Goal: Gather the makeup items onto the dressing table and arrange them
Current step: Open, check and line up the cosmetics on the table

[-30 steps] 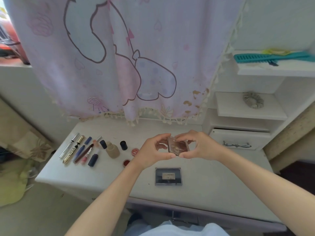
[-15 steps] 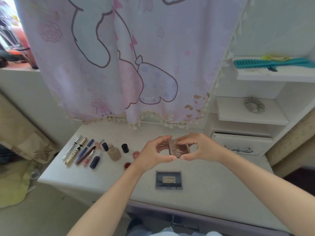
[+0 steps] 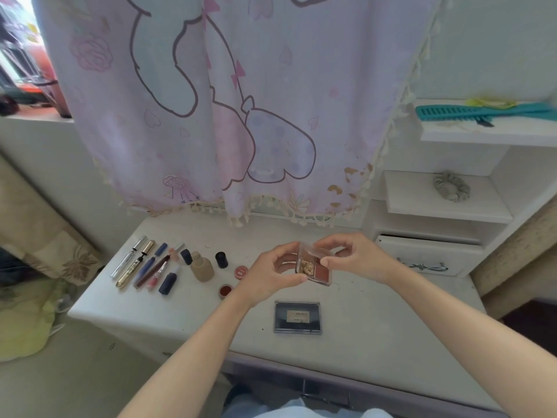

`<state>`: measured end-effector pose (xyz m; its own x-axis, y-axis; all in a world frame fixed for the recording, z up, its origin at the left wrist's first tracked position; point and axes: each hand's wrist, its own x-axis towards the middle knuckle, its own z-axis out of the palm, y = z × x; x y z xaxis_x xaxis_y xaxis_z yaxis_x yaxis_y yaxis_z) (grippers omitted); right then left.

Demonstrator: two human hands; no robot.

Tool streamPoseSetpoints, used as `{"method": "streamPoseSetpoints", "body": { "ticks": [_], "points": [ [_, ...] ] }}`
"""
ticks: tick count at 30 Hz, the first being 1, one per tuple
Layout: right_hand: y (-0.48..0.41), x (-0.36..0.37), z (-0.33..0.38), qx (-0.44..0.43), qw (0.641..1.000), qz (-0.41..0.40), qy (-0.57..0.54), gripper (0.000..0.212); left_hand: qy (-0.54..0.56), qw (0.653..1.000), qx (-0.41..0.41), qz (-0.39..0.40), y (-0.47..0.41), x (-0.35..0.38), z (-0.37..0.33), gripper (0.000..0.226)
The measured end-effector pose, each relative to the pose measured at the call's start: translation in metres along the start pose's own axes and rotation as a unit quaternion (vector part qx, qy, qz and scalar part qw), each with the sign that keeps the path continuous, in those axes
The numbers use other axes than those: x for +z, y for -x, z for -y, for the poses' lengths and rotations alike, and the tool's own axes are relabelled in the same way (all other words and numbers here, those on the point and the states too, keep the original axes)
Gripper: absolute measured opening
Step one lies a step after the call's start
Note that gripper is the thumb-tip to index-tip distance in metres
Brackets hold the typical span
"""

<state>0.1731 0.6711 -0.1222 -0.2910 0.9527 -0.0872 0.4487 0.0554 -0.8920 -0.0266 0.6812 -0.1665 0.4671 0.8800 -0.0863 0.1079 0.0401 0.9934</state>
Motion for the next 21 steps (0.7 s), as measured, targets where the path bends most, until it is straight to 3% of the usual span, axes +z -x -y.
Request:
{"method": "streamPoseSetpoints", "body": {
  "ticks": [9,21],
  "points": [
    [-0.011,0.016,-0.017,0.072,0.985,-0.005,-0.156,0.007,-0.001,0.997,-0.044,-0.056,0.011,-0.006,0.025,0.040],
    [-0.055,0.061,-0.038,0.204,0.942,-0.053,-0.261,0.020,0.037,0.973,-0.134,-0.184,0.021,-0.026,0.059,0.034]
  ]
}}
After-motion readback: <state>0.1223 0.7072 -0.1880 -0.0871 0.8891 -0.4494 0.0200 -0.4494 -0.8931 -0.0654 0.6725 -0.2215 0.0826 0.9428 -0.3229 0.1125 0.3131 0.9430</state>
